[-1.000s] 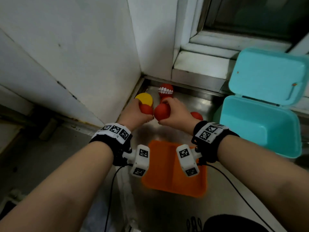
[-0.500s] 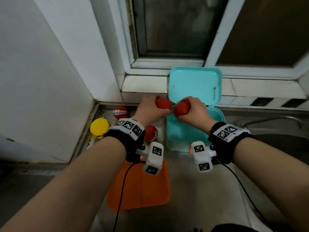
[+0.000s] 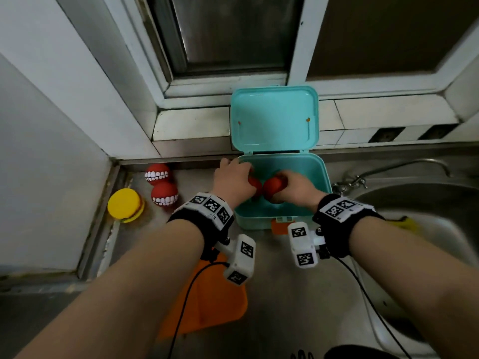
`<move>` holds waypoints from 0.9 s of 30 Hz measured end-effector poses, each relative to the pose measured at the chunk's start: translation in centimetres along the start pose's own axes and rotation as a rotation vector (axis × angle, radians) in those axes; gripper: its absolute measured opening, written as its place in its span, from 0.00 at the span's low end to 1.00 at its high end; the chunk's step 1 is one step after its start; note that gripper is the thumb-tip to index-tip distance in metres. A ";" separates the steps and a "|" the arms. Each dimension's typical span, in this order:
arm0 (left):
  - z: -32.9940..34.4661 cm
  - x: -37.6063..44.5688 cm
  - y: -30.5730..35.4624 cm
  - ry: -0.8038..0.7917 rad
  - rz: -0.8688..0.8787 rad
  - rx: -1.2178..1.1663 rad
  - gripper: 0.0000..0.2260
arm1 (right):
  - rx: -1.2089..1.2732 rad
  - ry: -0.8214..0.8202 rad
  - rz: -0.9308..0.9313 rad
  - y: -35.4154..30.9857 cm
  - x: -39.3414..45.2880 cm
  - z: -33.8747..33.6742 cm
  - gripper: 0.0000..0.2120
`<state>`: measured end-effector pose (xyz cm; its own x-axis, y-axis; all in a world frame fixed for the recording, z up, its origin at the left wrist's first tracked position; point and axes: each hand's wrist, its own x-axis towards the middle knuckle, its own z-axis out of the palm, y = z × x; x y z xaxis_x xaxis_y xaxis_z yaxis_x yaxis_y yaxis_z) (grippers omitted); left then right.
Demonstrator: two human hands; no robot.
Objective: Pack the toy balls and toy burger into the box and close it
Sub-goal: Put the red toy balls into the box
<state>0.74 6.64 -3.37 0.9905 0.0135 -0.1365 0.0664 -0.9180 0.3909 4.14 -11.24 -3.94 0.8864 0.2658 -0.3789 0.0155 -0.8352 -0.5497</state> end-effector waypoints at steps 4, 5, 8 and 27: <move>-1.3 -0.2 1.4 0.057 0.067 -0.170 0.20 | 0.025 0.085 -0.030 0.3 -0.7 -2.0 0.30; -1.6 -0.3 1.4 0.090 0.076 -0.233 0.19 | 0.027 0.115 -0.048 0.3 -0.9 -2.5 0.28; -2.4 -0.9 1.5 0.192 0.078 -0.322 0.14 | 0.087 0.171 -0.121 0.0 -1.7 -4.0 0.20; 0.4 0.5 4.6 0.104 -0.131 -0.387 0.23 | -0.149 0.062 -0.261 1.1 -3.5 -6.3 0.20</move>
<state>1.47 2.28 -2.03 0.9762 0.1784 -0.1231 0.2133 -0.6894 0.6923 4.01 -16.12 1.50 0.8700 0.4545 -0.1909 0.3098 -0.8053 -0.5055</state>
